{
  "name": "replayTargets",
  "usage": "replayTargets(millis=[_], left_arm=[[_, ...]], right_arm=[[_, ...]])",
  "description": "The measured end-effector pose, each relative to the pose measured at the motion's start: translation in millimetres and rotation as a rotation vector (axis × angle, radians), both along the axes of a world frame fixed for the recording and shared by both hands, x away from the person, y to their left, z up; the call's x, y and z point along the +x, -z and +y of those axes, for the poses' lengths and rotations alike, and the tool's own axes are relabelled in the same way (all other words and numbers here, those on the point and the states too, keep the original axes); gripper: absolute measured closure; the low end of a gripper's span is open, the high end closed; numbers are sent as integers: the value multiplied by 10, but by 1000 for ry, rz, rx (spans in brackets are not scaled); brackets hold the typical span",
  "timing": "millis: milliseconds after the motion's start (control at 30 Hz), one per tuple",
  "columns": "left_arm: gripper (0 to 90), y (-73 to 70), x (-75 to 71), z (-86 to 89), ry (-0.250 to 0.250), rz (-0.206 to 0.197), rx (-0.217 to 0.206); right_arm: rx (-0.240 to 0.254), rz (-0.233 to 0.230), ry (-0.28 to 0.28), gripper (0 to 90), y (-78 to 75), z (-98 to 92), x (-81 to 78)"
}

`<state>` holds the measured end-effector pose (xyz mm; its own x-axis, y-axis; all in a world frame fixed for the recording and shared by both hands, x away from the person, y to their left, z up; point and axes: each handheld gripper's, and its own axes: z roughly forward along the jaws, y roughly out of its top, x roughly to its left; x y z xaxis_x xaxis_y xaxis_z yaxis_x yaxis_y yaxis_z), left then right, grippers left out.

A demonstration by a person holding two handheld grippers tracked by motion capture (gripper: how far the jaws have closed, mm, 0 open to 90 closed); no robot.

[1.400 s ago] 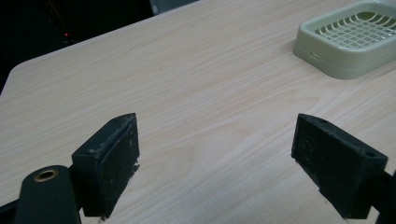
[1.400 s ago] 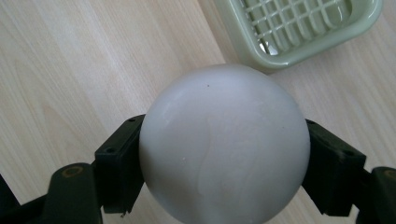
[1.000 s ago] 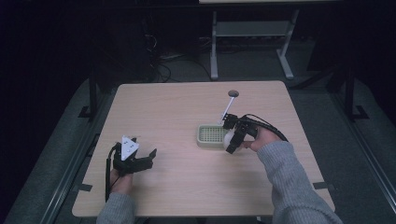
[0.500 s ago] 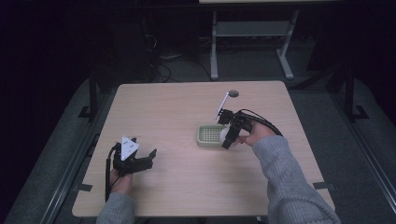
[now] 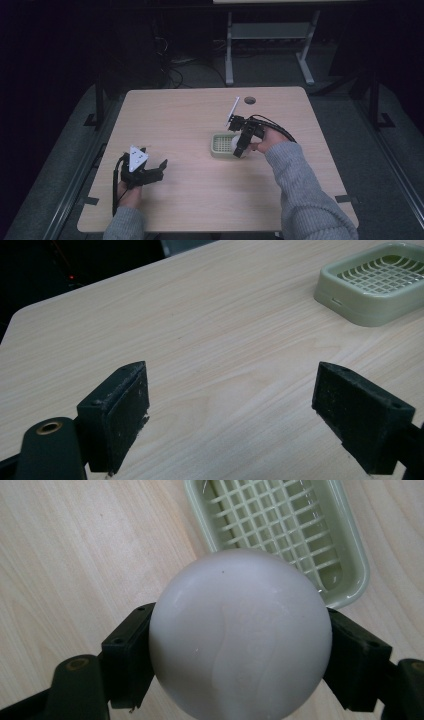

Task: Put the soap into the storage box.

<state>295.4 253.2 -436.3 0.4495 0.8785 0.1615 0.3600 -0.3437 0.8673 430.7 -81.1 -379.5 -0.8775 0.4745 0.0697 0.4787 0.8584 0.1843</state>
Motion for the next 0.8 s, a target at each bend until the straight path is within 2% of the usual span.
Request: replayTargets(millis=[133, 333, 800], left_arm=[[148, 0, -1, 0, 1, 0, 0], [148, -2, -2, 2, 0, 0, 2], [148, 0, -4, 4, 3, 1, 1]], right_arm=[[-2, 11, 4, 235, 17, 7, 29], [-16, 2, -1, 235, -2, 65, 85], [-6, 4, -10, 235, 43, 198, 179]])
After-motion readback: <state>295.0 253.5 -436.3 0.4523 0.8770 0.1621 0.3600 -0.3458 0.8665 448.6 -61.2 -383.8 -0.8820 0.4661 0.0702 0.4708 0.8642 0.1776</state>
